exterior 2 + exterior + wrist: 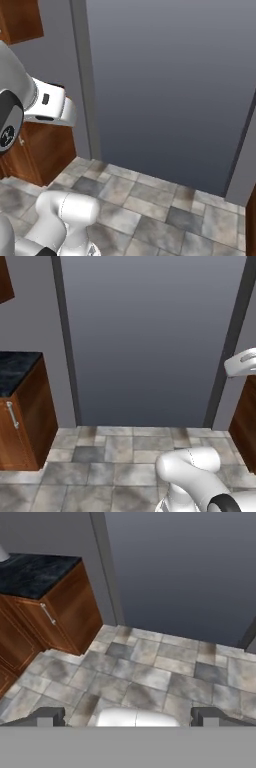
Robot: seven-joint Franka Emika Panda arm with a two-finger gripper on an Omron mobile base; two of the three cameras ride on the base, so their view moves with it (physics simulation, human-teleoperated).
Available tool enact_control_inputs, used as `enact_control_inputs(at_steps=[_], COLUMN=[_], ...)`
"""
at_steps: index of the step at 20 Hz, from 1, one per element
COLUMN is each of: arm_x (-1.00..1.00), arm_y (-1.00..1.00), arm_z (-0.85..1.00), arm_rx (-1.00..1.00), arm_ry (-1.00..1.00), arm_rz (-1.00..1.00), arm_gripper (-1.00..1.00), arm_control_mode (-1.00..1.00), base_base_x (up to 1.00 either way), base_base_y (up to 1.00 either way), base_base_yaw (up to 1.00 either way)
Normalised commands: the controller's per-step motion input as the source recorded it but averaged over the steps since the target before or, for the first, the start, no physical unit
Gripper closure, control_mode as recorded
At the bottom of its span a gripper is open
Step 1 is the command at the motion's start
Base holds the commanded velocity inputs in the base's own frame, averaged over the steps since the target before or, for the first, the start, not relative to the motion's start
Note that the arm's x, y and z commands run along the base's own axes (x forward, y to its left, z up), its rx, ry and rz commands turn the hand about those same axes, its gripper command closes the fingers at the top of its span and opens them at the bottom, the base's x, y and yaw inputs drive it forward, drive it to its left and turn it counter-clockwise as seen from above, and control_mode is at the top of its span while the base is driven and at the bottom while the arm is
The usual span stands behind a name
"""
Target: Move the bowls from the cabinet to the plates on the dining table.
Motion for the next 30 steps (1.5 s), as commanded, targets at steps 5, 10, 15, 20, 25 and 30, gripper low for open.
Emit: enact_control_inputs(at_steps=[5,10,15,20,25,30], arm_x=[0.00,0.00,0.00,0.00,0.00,0.00], arm_y=[0.00,0.00,0.00,0.00,0.00,0.00], arm_z=[0.00,0.00,0.00,0.00,0.00,0.00], arm_rx=[0.00,0.00,0.00,0.00,0.00,0.00], arm_ry=[0.00,0.00,0.00,0.00,0.00,0.00], arm_rz=[0.00,0.00,0.00,0.00,0.00,0.00], arm_gripper=[-1.00,-1.00,-1.00,-1.00,-1.00,-1.00], arm_control_mode=[1.00,1.00,1.00,1.00,1.00,1.00], base_base_x=[0.35,0.00,0.00,0.00,0.00,0.00], base_base_y=[0.15,0.00,0.00,0.00,0.00,0.00], base_base_yaw=[0.12,0.25,0.25,0.25,0.25,0.25])
